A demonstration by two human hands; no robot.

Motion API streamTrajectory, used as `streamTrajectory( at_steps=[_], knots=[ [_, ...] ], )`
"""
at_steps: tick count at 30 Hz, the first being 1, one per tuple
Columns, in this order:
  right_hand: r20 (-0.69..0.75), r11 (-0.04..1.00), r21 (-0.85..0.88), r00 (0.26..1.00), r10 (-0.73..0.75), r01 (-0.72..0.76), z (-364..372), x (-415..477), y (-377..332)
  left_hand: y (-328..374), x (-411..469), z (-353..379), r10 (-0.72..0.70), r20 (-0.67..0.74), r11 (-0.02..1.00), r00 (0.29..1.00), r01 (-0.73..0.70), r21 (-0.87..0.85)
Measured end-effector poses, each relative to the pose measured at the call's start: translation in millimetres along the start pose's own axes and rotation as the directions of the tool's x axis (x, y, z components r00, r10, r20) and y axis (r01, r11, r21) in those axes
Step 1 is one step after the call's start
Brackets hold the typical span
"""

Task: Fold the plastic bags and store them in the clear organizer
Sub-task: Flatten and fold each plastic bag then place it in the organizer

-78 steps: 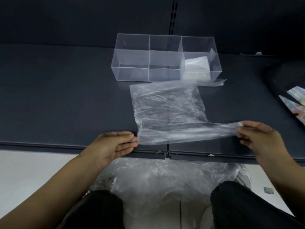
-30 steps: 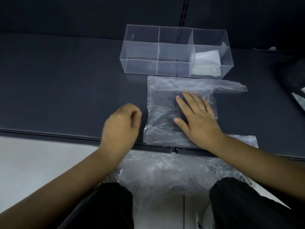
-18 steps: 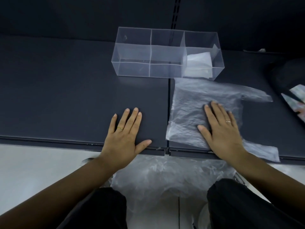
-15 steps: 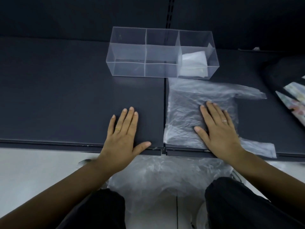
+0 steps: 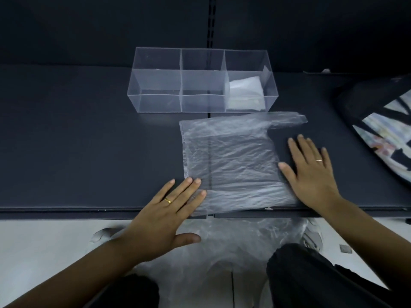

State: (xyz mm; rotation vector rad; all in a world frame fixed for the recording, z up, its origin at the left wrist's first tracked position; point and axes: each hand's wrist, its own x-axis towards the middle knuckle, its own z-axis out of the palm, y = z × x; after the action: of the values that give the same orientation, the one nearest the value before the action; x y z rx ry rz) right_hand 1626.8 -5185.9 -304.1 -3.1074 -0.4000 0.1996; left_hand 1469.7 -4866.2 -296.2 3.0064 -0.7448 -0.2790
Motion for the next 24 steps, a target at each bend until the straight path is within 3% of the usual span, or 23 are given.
streamTrajectory(
  at_steps=[3, 6, 8, 10, 13, 16, 19, 21, 24],
  knots=[
    [-0.066, 0.990, 0.000, 0.988, 0.139, -0.139, -10.4, 7.6, 1.9, -6.6, 5.3, -14.4, -0.044, -0.156, 0.969, 0.987, 0.005, -0.246],
    [-0.155, 0.990, 0.099, 0.985, -0.082, 0.098, -25.1, 29.0, -38.5, -17.8, 38.5, -34.2, -0.226, -0.363, 0.922, 0.904, 0.078, -0.378],
    [-0.166, 0.953, 0.161, 0.959, -0.229, 0.256, -29.4, 45.2, -69.3, -30.8, 68.7, -42.7, -0.276, -0.313, 0.920, 0.909, 0.156, -0.359],
    [-0.137, 0.944, 0.195, 0.961, -0.242, 0.266, -25.5, 57.2, -83.6, -47.2, 88.6, -35.8, -0.282, -0.145, 0.943, 0.948, 0.246, -0.223],
    [-0.073, 0.978, 0.200, 0.997, -0.040, 0.054, -10.4, 66.7, -56.2, -65.8, 94.1, -11.9, -0.256, 0.002, 0.967, 0.967, 0.256, -0.012],
    [-0.036, 0.980, 0.107, 0.984, 0.175, -0.170, -2.9, 66.0, 2.1, -74.0, 87.8, -4.6, -0.258, 0.041, 0.966, 0.965, 0.258, 0.013],
    [-0.062, 0.937, 0.112, 0.939, 0.338, -0.330, -9.9, 58.1, 37.1, -74.5, 72.9, -13.7, -0.260, -0.077, 0.965, 0.962, 0.260, -0.013],
    [-0.177, 0.957, 0.178, 0.950, 0.259, -0.228, -17.5, 44.9, 24.7, -59.3, 54.5, -15.8, -0.105, -0.195, 0.994, 0.975, 0.098, -0.045],
    [-0.207, 0.905, 0.357, 0.964, -0.166, 0.232, -19.7, -2.8, -34.3, -26.0, 22.8, -1.5, 0.154, -0.188, 0.982, 0.970, -0.171, -0.076]
  ],
)
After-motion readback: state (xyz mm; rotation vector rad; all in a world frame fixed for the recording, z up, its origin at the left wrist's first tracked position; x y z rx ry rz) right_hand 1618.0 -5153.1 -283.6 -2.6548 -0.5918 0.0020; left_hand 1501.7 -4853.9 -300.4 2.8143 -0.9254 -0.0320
